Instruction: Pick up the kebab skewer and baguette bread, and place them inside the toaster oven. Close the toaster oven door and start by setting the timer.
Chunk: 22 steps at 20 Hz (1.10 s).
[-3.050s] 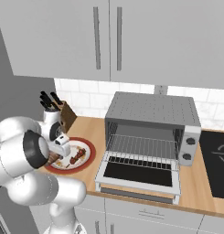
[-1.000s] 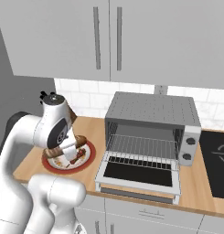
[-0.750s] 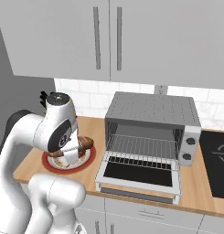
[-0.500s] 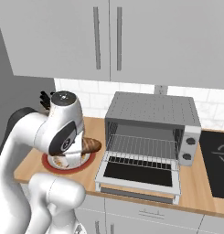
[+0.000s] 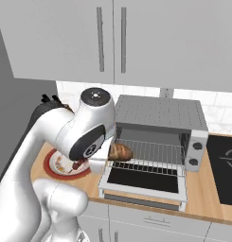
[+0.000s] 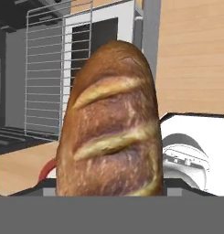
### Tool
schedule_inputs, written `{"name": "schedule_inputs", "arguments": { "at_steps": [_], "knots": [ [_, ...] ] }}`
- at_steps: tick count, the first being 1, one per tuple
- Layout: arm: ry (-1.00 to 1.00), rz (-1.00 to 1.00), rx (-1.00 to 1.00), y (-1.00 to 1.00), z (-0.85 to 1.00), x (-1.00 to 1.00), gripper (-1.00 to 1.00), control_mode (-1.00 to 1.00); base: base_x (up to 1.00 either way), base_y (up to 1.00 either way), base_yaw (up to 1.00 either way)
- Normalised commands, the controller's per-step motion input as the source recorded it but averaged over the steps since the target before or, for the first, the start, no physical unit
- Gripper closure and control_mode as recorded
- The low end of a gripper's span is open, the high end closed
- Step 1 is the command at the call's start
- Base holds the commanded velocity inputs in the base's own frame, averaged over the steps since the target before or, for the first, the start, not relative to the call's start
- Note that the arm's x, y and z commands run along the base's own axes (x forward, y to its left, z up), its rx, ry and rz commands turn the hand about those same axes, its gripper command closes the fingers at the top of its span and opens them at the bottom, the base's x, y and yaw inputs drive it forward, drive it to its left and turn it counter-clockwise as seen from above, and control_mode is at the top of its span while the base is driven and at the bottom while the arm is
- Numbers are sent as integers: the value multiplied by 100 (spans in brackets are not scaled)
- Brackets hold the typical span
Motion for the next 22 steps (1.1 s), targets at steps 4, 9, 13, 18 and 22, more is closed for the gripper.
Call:
{"name": "schedule_inputs", "arguments": {
  "at_steps": [4, 9, 13, 18, 22],
  "knots": [
    [0, -11, 0, -88, 12, 14, 100, -100, 0, 0, 0],
    [0, -4, 1, -83, -7, 47, 100, -100, 0, 0, 0],
    [0, -12, -2, -21, -44, 78, 100, -100, 0, 0, 0],
    [0, -18, -3, 0, -76, 44, 100, -100, 0, 0, 0],
    [-6, 5, -6, 0, -52, 0, 100, -100, 0, 0, 0]
  ]
}}
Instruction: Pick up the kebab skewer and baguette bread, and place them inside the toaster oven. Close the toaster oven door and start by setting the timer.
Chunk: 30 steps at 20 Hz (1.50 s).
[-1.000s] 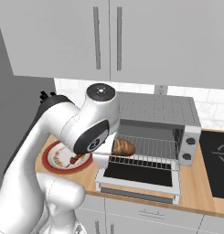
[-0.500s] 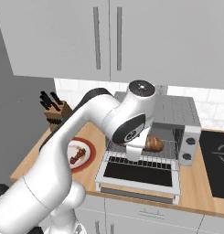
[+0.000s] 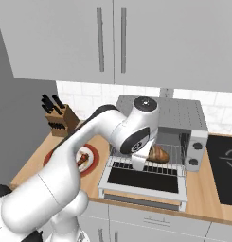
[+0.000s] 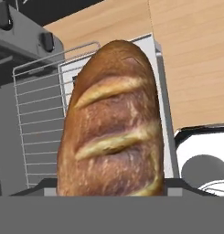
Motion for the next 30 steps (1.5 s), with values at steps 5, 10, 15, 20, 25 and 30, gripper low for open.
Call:
{"name": "schedule_inputs", "arguments": {
  "at_steps": [5, 10, 15, 20, 25, 30],
  "knots": [
    [-6, 26, 0, 0, -24, 7, 100, -100, 0, 0, 0],
    [0, 4, 0, 0, -23, 23, 100, -100, 0, 0, 0],
    [0, 0, 0, 0, -11, 39, 100, -100, 0, 0, 0],
    [0, 0, 0, 0, 0, 40, 100, -100, 0, 0, 0],
    [0, 0, 0, 0, 0, 37, 100, -100, 0, 0, 0],
    [0, 0, 0, 0, -5, 35, 100, -100, 0, 0, 0]
  ]
}}
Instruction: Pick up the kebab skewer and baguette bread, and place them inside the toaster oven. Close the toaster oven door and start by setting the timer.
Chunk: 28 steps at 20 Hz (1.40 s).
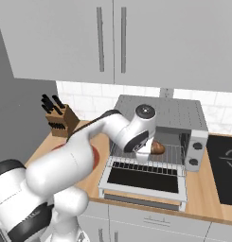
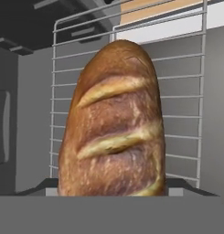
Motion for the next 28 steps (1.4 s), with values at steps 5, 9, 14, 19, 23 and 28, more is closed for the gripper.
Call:
{"name": "schedule_inputs", "arguments": {
  "at_steps": [5, 9, 14, 19, 23, 28],
  "knots": [
    [0, 0, 0, 0, -9, 28, 100, -100, 0, 0, 0],
    [0, 0, 0, 0, -24, 24, 100, -100, 0, 0, 0],
    [0, 0, 0, 0, -31, 16, 100, -100, 0, 0, 0],
    [0, 0, 0, 0, -28, 18, 100, -100, 0, 0, 0],
    [-1, 0, 0, 0, -29, 14, 100, -100, 0, 0, 0],
    [0, 0, 0, 0, -13, 8, -100, -100, 0, 0, 0]
  ]
}}
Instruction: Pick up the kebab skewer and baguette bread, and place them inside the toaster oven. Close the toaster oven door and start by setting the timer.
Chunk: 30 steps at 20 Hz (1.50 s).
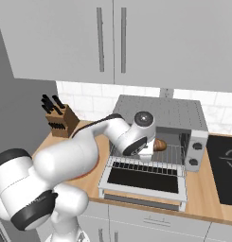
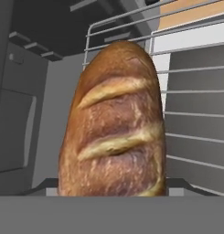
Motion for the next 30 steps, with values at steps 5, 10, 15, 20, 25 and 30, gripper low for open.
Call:
{"name": "schedule_inputs", "arguments": {
  "at_steps": [5, 10, 15, 20, 25, 30],
  "knots": [
    [0, 0, 0, 0, 0, 0, -100, -100, 0, 0, 0],
    [0, 0, 0, 0, 0, 0, -100, -100, 0, 0, 0],
    [-1, 0, -1, 0, 4, -16, -100, -100, 0, 0, 0],
    [0, 1, -2, 0, 19, -95, -100, -100, 0, 0, 0],
    [0, 5, -1, 37, 33, -77, -100, -100, 0, 0, 0],
    [0, 15, -5, 90, 0, -40, -100, -100, 0, 0, 0]
  ]
}}
